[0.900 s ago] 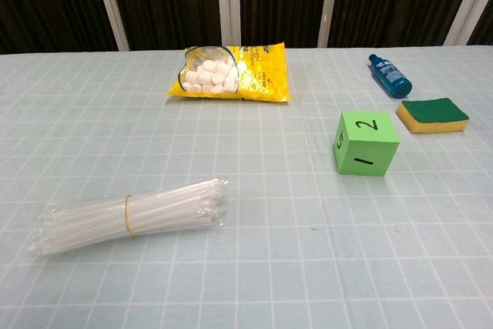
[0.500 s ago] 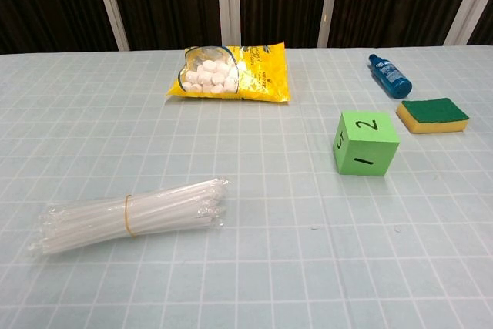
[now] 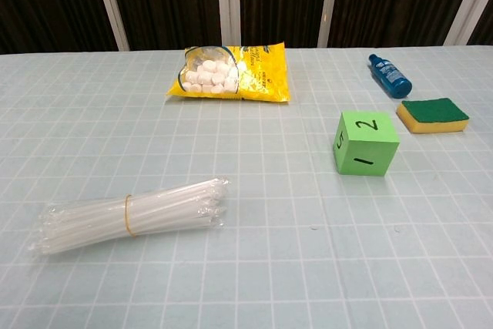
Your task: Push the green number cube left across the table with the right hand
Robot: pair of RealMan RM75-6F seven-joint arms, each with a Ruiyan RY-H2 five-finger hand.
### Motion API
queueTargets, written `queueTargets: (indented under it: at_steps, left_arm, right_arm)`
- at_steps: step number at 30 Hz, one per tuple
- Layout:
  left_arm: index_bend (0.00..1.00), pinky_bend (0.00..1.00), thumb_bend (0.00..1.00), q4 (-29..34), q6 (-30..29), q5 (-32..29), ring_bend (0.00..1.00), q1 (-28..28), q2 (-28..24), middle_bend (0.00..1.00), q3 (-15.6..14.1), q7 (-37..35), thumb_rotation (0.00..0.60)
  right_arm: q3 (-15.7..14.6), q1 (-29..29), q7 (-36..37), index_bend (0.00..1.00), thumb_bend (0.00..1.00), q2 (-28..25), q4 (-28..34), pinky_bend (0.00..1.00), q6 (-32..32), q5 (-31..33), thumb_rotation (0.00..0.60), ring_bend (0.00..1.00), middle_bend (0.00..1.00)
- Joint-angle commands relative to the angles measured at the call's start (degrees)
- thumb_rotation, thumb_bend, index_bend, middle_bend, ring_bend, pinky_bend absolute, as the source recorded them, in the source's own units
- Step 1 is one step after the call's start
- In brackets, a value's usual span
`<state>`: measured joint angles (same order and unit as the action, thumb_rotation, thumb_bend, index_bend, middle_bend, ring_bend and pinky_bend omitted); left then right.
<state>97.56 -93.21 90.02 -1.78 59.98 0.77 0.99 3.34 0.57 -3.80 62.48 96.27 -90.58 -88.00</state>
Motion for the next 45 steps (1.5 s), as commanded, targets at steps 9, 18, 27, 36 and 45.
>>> queueTargets:
  at_steps: [9, 18, 27, 36, 45]
  left_arm:
    - [0.05, 0.00, 0.34, -0.25, 0.46, -0.21, 0.00, 0.35, -0.08, 0.00, 0.32, -0.61, 0.600]
    - [0.05, 0.00, 0.34, 0.33, 1.19, -0.02, 0.00, 0.57, 0.37, 0.00, -0.06, 1.18, 0.600]
    - [0.05, 0.00, 0.34, 0.43, 1.70, -1.66, 0.00, 0.76, 0.13, 0.00, 0.63, 0.52, 0.600]
    - [0.05, 0.00, 0.34, 0.61, 2.45, -2.91, 0.00, 1.07, -0.10, 0.00, 1.10, 0.11, 0.600]
    - [0.05, 0.00, 0.34, 0.81, 2.67, -3.65, 0.00, 1.12, -0.43, 0.00, 1.38, -0.50, 0.600]
  right_arm:
    - [0.55, -1.99, 2.14, 0.10, 0.31, -1.08, 1.35, 0.00, 2.97, 0.17, 0.600, 0.06, 0.04]
    - [6.85, -13.18, -0.83, 0.11, 0.31, -7.07, 9.50, 0.26, 18.33, 7.69, 0.600, 0.27, 0.22]
    - [10.83, -25.84, -19.14, 0.21, 0.58, -5.49, 12.58, 0.67, 31.88, 27.57, 0.600, 0.80, 0.80]
    - [10.16, -39.48, -39.04, 0.19, 0.78, -2.44, 14.40, 0.70, 36.49, 52.37, 0.600, 0.85, 0.85]
    - [7.63, -52.78, -48.55, 0.19, 0.79, 1.51, 11.76, 0.70, 36.60, 73.87, 0.600, 0.85, 0.85]
